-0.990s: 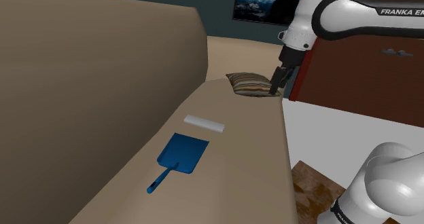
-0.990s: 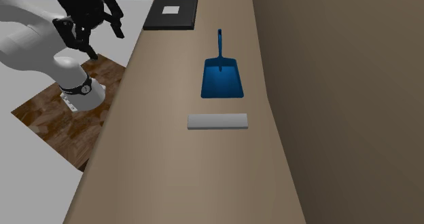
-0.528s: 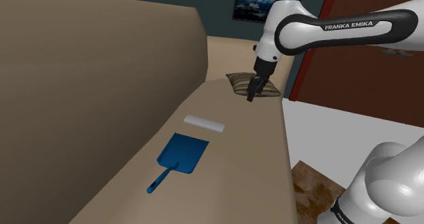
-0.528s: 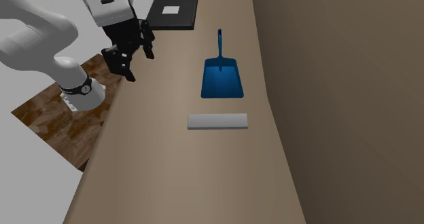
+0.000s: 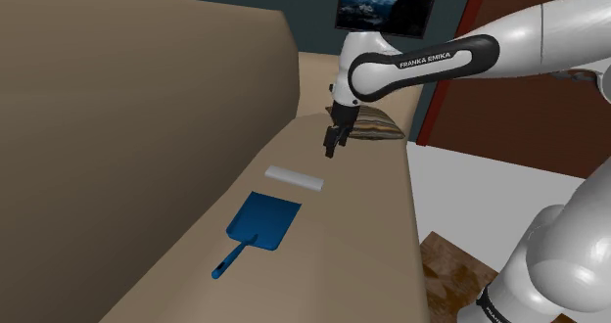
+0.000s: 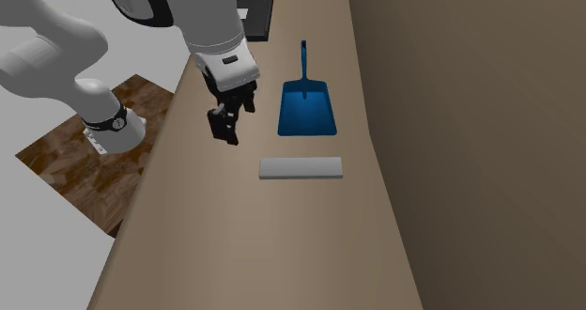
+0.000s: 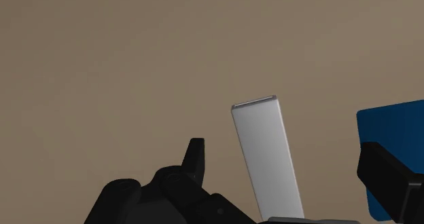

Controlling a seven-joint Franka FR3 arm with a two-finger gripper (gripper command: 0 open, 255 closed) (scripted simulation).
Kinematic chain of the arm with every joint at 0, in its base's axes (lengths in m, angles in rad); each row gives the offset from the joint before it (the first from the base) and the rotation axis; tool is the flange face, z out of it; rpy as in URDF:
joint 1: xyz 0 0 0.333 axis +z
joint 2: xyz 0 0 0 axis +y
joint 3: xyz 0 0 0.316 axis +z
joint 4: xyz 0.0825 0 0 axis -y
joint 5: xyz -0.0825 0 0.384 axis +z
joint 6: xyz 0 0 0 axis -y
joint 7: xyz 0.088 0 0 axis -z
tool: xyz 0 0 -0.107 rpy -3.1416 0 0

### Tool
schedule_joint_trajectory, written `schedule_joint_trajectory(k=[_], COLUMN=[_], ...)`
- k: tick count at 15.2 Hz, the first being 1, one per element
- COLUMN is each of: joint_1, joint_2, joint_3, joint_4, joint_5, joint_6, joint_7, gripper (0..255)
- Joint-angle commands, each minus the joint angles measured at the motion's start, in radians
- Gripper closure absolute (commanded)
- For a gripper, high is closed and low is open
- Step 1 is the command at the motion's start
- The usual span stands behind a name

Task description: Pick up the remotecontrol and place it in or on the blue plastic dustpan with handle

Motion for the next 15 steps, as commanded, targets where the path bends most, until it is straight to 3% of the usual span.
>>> schedule_joint_trajectory(k=[1,12,15], joint_1=[0.007,0.048,0.049], joint_2=[0.064,0.492,0.508], joint_3=[0.009,0.029,0.028], joint_4=[0.030,0.367,0.360], joint_5=[-0.006,-0.065,-0.067], joint_6=[0.026,0.073,0.095], joint_7=[-0.001,-0.022,-0.021], gripper=[0,0,0])
